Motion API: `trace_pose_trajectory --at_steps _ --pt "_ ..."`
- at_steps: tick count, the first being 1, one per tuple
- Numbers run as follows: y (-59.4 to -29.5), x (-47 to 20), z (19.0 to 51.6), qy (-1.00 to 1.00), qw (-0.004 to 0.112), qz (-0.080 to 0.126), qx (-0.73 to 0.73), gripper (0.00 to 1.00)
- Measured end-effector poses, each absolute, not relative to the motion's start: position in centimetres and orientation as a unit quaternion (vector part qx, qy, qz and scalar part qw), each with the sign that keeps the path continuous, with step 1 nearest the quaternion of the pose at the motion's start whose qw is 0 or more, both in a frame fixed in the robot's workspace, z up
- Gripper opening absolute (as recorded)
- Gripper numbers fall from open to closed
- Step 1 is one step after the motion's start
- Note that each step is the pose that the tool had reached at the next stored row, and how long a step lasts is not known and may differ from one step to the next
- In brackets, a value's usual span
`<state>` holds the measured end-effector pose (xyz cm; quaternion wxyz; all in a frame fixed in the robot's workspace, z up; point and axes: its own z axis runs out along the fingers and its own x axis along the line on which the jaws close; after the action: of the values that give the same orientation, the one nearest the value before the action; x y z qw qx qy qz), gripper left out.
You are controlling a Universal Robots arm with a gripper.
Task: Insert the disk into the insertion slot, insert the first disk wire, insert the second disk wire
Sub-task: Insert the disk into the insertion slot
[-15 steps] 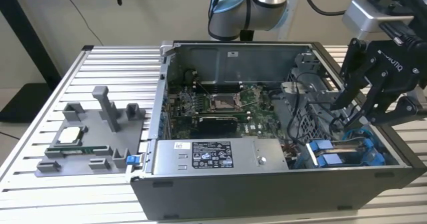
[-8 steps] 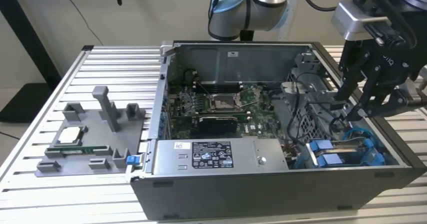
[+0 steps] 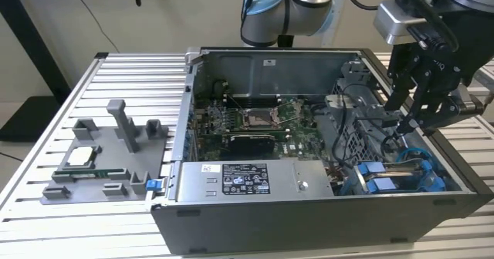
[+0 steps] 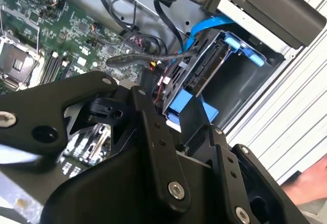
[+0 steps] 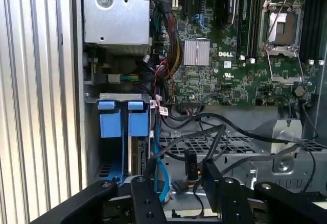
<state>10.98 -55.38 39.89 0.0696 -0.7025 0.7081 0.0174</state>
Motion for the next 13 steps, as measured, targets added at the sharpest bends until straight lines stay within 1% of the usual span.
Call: trace_pose_trajectory --at_steps 8,13 --pt "-55.38 10.98 39.89 0.708 0.070 0.017 -0.702 1.00" --pt "-55.34 10.97 39.89 0.708 0.073 0.014 -0.702 1.00"
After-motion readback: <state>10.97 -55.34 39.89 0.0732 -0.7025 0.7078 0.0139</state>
